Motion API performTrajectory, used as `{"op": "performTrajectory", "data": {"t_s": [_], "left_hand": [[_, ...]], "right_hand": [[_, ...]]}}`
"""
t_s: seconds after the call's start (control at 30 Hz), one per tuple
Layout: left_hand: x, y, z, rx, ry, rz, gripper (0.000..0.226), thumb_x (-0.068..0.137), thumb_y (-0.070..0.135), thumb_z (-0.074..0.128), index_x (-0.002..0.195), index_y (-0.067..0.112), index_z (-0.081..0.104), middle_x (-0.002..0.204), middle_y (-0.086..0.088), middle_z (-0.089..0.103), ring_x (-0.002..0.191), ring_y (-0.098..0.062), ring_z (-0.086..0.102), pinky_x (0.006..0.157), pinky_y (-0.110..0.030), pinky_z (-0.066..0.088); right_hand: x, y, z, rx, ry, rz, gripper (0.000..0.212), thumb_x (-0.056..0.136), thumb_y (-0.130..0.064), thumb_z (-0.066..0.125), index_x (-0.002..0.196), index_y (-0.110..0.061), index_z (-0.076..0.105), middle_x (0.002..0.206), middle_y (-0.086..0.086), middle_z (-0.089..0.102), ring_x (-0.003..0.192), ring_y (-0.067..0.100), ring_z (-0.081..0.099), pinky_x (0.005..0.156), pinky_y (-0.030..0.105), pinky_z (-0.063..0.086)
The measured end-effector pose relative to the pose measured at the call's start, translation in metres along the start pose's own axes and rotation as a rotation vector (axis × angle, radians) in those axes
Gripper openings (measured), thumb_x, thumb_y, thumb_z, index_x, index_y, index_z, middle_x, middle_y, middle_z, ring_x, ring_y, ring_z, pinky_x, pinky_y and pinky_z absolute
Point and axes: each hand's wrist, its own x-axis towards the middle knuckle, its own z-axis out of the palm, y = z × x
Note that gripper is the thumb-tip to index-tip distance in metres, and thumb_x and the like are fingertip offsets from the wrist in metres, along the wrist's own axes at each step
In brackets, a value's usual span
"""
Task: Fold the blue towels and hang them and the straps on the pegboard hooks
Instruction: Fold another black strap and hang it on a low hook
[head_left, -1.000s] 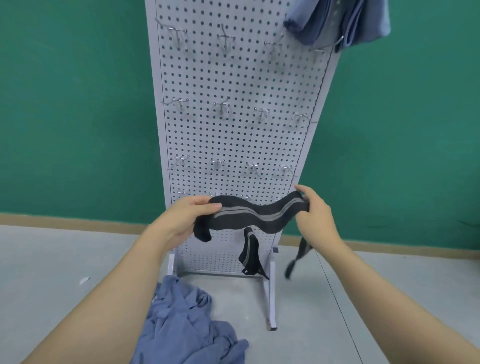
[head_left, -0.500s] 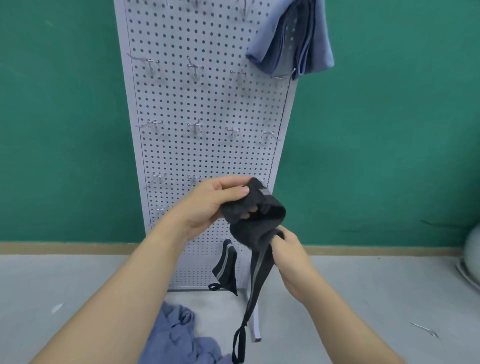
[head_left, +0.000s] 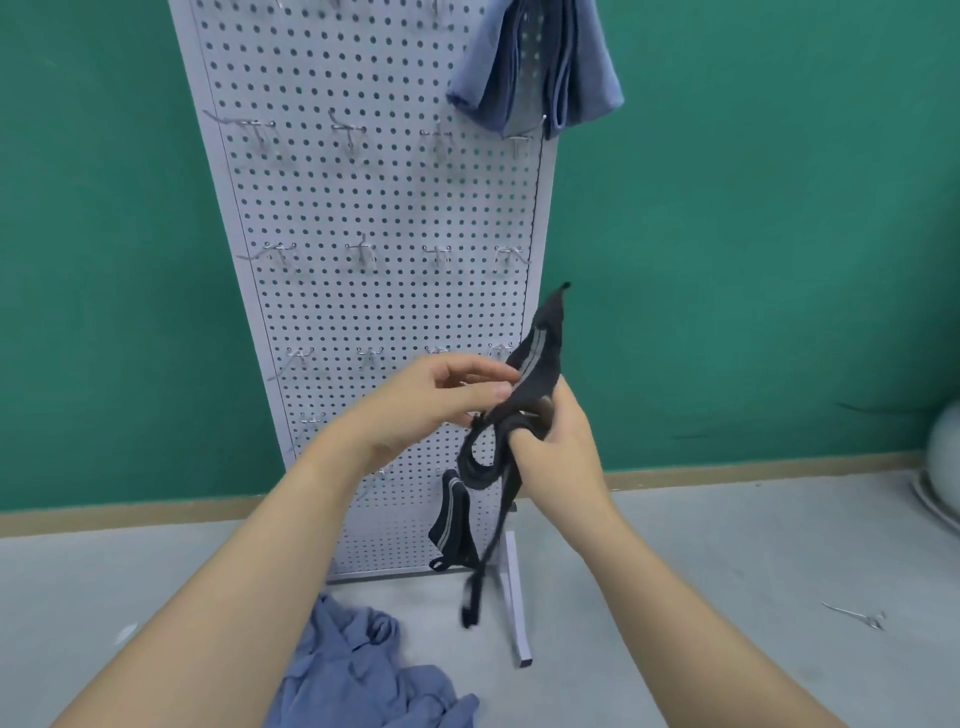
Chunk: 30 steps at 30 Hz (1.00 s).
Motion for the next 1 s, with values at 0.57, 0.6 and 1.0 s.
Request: {"op": "performTrajectory", "data": {"t_s": [0.57,0.6,1.0], "left_hand": [[-0.023,0.039,0.021,0.172,0.412,-0.008,0.016,0.105,0.016,0.053,0.105,0.02,0.069,0.093,-0.001,0.079,0.091,-0.026,0.076,0.093,-0.054,0.058],[-0.027,0.039,0.018,0.141,0.419,-0.011,0.018,0.106,0.015,0.052,0.107,0.022,0.069,0.095,-0.001,0.08,0.093,-0.029,0.076,0.094,-0.057,0.057],[-0.045,0.044,0.016,0.015,0.414,0.029,0.019,0.108,0.012,0.051,0.109,0.02,0.068,0.098,0.001,0.08,0.088,-0.014,0.075,0.076,-0.027,0.054]], "right_hand": [[-0.012,-0.008,-0.006,-0.087,-0.315,-0.182,0.089,0.084,-0.03,0.068,0.156,-0.053,0.023,0.144,-0.027,0.042,0.136,-0.007,0.04,0.112,0.02,0.035],[-0.012,-0.009,-0.008,-0.046,-0.308,-0.189,0.083,0.086,-0.031,0.069,0.154,-0.052,0.028,0.14,-0.033,0.044,0.135,-0.01,0.041,0.109,0.014,0.033],[-0.009,-0.008,-0.008,0.106,-0.469,0.1,0.016,0.1,-0.036,0.067,0.108,-0.026,0.074,0.102,-0.013,0.079,0.095,0.005,0.074,0.091,0.027,0.057]]}}
